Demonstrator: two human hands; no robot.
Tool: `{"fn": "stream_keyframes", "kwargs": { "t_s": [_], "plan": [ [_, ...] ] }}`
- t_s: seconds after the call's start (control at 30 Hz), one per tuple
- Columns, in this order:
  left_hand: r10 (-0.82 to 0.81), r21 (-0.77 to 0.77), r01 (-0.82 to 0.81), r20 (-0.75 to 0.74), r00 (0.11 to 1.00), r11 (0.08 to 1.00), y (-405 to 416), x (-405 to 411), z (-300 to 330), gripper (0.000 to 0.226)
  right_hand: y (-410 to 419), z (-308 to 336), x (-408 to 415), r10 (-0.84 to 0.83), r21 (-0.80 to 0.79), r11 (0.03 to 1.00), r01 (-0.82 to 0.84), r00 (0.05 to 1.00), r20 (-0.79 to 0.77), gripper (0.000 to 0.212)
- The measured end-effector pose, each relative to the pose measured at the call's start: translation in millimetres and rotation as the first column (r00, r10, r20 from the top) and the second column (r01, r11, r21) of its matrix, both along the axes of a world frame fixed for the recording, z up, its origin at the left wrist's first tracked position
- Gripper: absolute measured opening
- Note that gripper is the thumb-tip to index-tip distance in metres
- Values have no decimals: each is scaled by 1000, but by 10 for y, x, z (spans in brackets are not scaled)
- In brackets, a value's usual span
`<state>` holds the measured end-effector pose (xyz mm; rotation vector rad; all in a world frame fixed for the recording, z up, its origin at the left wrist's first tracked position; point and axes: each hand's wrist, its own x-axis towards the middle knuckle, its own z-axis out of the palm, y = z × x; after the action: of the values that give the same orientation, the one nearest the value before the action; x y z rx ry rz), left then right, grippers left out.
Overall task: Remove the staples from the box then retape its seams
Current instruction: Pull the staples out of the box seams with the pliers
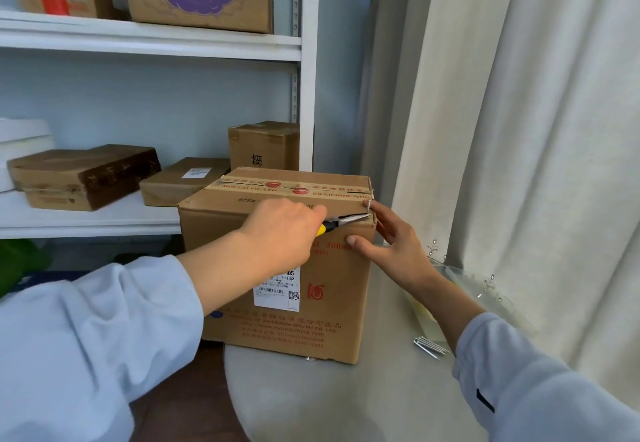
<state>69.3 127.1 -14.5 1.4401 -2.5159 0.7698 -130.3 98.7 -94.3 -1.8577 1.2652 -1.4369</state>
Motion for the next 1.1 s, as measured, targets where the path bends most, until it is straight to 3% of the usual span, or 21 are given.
{"fn": "stream_keyframes", "kwargs": {
  "t_s": [0.23,0.5,0.7,0.87,1.1],
  "plan": [
    [112,67,-105,-112,987,992,190,-112,-222,24,1,0,5,6,-8,1000,-6,1000,-7,66],
    [99,-59,-96,40,994,994,56,-80,-77,32,-4,1,9,1,1,1000,-1,1000,-9,71],
    [19,-81,-14,67,998,997,-11,-24,-59,29,-15,-5,5,7,0,1000,-7,1000,-8,73],
    [32,34,-30,-86,996,999,34,-41,-108,15,0,-5,14,7,-9,1000,-7,1000,-8,67],
    [57,184,5,-331,942,983,95,-93,-336,19,21,18,15,-22,7,1000,22,998,-53,67]
  ]
}}
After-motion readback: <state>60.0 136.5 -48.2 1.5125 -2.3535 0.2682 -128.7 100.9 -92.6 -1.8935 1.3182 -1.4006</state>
